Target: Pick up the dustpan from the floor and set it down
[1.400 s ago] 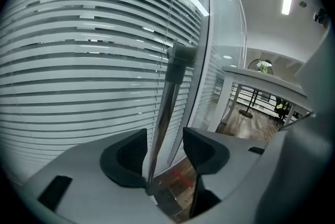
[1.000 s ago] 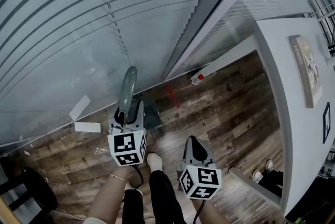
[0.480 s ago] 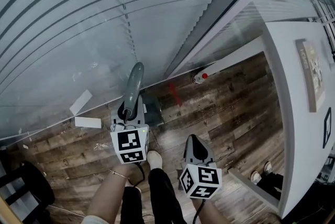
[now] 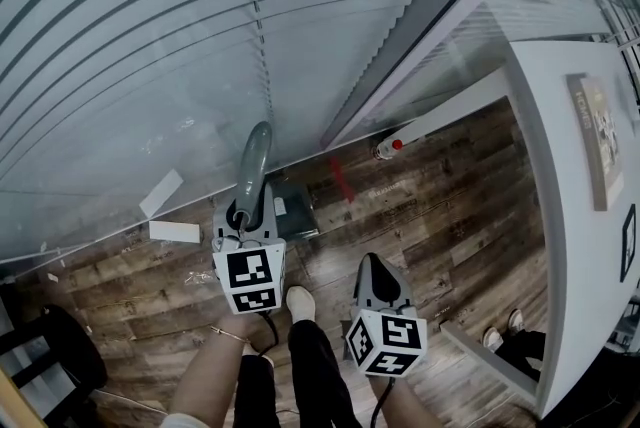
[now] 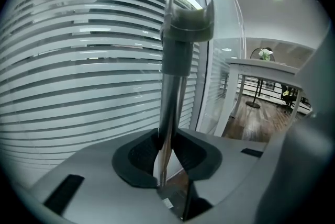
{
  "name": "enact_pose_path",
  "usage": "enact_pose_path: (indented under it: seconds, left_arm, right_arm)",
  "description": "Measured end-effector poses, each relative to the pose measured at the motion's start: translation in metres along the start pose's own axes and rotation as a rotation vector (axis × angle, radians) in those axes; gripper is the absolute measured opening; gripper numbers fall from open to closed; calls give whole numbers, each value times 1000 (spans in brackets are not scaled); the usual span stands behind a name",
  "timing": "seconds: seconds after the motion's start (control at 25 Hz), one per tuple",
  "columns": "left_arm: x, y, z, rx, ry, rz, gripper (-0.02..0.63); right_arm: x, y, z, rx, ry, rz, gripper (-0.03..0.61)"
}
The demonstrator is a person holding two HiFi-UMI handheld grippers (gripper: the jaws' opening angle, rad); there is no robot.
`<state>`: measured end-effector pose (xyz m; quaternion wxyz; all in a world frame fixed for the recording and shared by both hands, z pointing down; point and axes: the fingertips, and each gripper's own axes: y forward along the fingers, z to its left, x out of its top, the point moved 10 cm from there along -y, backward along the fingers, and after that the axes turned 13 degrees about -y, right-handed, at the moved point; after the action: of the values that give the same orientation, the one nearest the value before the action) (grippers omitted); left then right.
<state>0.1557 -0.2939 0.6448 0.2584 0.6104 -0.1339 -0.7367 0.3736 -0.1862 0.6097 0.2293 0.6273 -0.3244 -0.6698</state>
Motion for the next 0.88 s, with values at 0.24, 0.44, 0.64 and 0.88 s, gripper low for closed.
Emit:
enact_pose_path:
  seconds: [0.24,0.44,0.64,0.88]
  left_arm:
    - [-3,-20,0,18,4,-7,97]
    - [-1,-41,2,22,8,-27,95]
    - [7,-65,6,26,21,-61,95]
    - [23,-98,20,43,11,-93,95]
  right_arm:
    - [1,-6,5,2,3,-20,32]
    - [4,-12,14,14,-4,-40,32]
    - [7,-20,25,37,7,-58,32]
    - [21,-35,46,68,-3,-95,32]
